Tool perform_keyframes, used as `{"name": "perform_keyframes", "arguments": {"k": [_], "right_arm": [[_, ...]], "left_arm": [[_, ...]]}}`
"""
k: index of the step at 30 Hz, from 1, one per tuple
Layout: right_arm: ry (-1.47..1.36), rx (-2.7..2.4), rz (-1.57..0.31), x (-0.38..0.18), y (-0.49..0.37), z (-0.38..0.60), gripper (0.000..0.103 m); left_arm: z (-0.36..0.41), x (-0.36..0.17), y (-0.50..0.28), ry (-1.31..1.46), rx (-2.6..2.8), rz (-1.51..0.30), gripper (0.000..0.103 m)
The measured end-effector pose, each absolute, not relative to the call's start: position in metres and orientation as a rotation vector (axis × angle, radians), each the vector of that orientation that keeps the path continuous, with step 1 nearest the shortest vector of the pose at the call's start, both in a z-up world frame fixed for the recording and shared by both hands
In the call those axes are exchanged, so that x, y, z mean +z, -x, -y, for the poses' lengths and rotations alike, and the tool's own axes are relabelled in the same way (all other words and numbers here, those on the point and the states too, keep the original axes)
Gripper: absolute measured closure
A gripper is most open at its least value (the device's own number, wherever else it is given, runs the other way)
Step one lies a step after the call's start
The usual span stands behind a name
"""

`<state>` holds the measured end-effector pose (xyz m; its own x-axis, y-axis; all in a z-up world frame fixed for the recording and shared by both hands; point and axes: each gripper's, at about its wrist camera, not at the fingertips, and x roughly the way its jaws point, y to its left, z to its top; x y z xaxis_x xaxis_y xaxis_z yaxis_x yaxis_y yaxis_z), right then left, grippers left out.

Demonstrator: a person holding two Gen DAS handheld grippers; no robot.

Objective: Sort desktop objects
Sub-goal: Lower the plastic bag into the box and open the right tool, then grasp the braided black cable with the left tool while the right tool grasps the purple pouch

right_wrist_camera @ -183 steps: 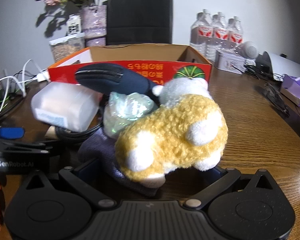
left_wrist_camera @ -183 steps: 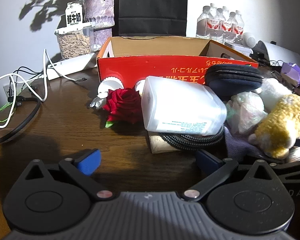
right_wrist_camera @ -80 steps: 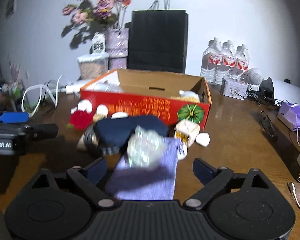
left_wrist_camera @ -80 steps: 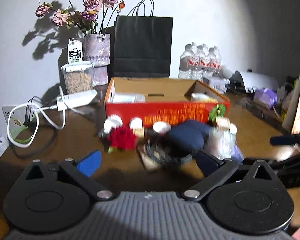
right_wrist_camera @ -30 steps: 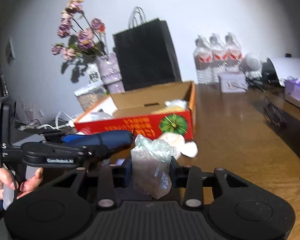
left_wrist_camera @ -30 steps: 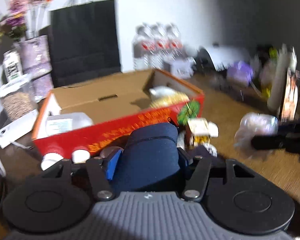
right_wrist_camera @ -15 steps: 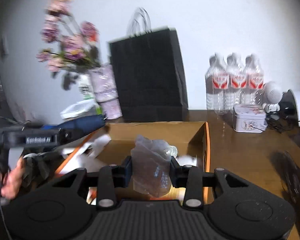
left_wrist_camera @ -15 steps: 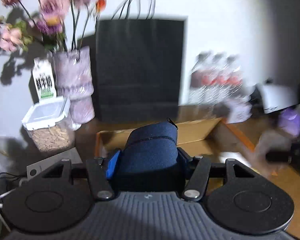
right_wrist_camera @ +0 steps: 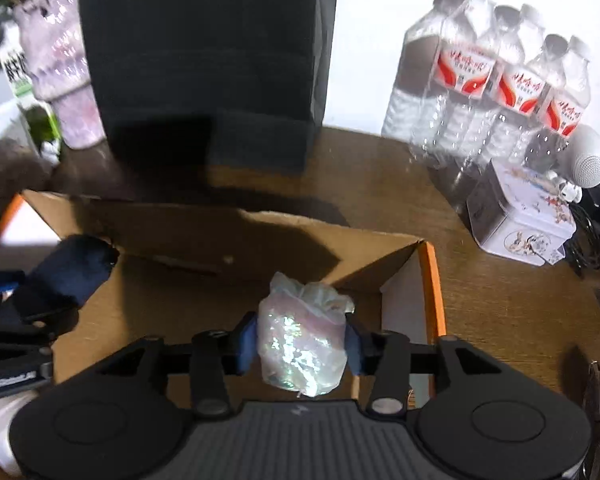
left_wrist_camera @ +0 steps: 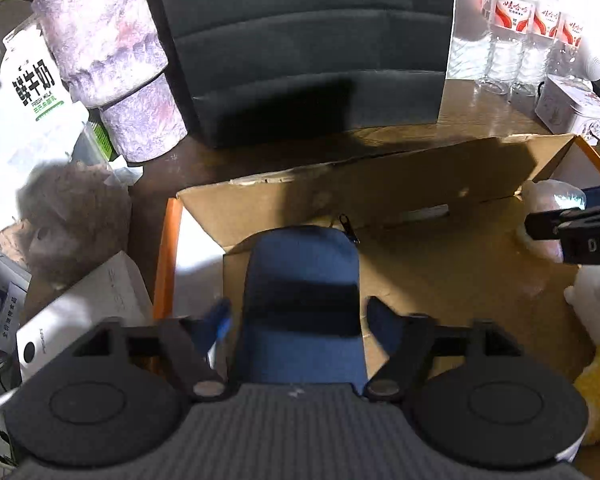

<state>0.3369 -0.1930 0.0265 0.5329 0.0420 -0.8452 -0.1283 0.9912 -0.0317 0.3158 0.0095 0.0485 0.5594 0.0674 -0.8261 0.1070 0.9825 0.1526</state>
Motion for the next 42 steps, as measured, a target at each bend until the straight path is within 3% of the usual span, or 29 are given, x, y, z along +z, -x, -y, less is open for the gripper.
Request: {"name": "perform_keyframes", "arguments": {"k": [4, 6, 7, 15, 21, 35, 42], "right_arm": [[0.057, 0.081, -0.959, 0.044, -0.329, 0.196, 0.033], [0.036, 0.094, -0.925, 0.058, -0.317, 0.198, 0.026], [0.030, 0.099, -0.906, 0.065, -0.307, 0.199, 0.023], [0.021, 0.187, -0.814, 0.084, -0.216, 0.201, 0.019], [0.009, 0.244, -0.707, 0.083, -0.120, 0.212, 0.017], [-0.015, 0.230, -0.579, 0.022, 0.053, 0.222, 0.011], [0.026, 0.233, -0.563, -0.003, 0.094, 0.224, 0.008]], "left_arm": [[-0.019, 0.076, -0.310, -0.103, -0.035, -0.949, 0.012], [-0.025, 0.094, -0.297, -0.055, -0.043, -0.904, 0.001], [-0.027, 0.102, -0.290, -0.036, -0.045, -0.888, 0.000], [-0.035, 0.130, -0.203, 0.033, -0.022, -0.832, 0.000], [-0.028, 0.129, -0.094, -0.001, -0.076, -0.672, 0.000], [-0.004, 0.044, 0.068, -0.030, -0.048, -0.508, 0.000], [-0.004, 0.009, 0.097, -0.035, -0.056, -0.513, 0.000]]}}
